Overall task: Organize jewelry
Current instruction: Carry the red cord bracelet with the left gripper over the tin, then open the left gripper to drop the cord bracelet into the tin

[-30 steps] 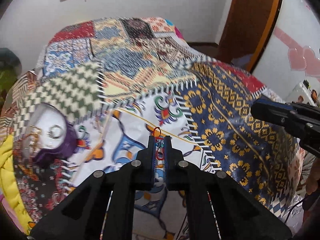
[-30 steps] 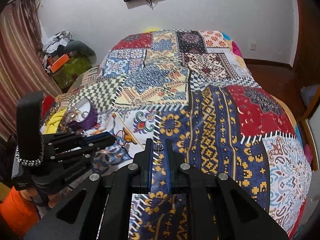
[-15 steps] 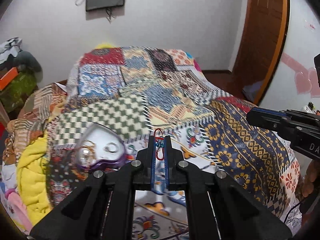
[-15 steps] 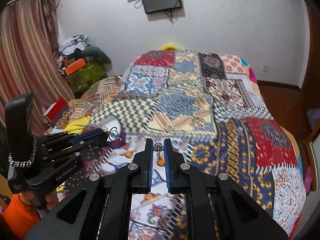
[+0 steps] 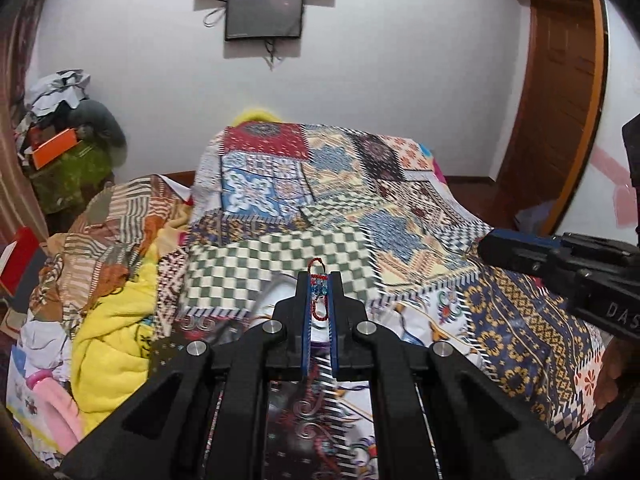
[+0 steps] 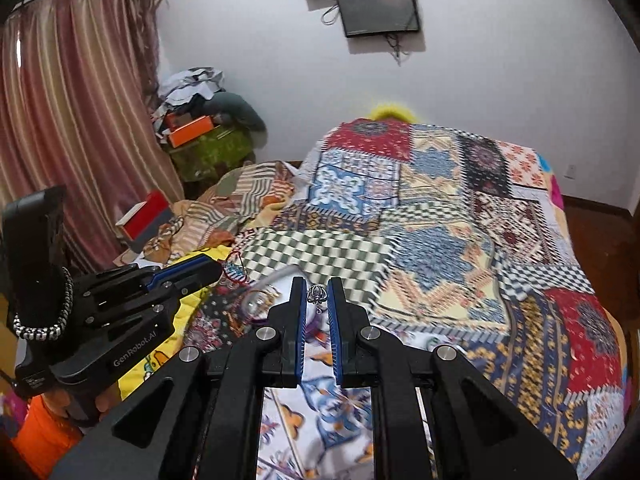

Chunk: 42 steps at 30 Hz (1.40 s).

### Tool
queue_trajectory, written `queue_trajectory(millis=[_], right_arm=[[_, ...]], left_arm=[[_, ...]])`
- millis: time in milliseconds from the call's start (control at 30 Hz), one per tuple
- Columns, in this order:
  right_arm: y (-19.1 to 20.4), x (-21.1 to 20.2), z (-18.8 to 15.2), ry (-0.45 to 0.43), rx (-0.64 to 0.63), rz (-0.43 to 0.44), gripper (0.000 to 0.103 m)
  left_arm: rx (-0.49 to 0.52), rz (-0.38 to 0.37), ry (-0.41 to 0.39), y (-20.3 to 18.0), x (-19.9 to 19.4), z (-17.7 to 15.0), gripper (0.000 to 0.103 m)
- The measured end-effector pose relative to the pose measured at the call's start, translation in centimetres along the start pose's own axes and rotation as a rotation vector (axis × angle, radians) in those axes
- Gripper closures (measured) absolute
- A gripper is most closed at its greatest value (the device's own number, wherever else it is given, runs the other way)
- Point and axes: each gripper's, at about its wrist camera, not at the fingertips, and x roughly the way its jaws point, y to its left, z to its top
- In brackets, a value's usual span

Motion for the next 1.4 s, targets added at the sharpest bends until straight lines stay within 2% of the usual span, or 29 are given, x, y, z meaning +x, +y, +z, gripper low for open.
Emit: queue_trajectory(millis=[200, 433, 833, 967, 1100, 1200, 1400], right_arm=[[1.2, 2.8, 0.7, 0.031, -0.018, 0.035, 0.094], [1.7, 6.9, 0.9, 0.093, -0.032, 0.061, 0.094], [1.7, 12.4, 0.2, 0.209, -0.047, 0.062, 0.094], [1.9, 13.1, -0.1, 0.225, -0.06, 0.051, 0.094], [1.6, 13.4, 0.0, 0.25, -0.037, 0.055, 0.093], [0.9, 13.4, 0.3, 0.282, 0.025, 0.096, 0.087], [1.0, 11.5, 1.2, 0.24, 0.042, 0.104, 0.08]], left_arm=[[-0.038, 0.019, -0.002, 2.6, 0.7, 0.1, 0.097], [-0.049, 0.024, 0.021, 3.7, 2.7, -0.1, 0.097], [-0.074, -0.019, 0.129, 4.4, 7.7, -1.7, 0.097], [-0.09, -0.027, 0.161, 4.7, 8.5, -2.2, 0.097], [-0.097, -0.018, 0.159, 5.1, 8.2, -2.0, 0.097], [-0.099, -0.009, 0.15, 5.2, 7.6, -1.6, 0.097], [-0.095, 0.009, 0.116, 5.4, 6.0, -0.7, 0.093]])
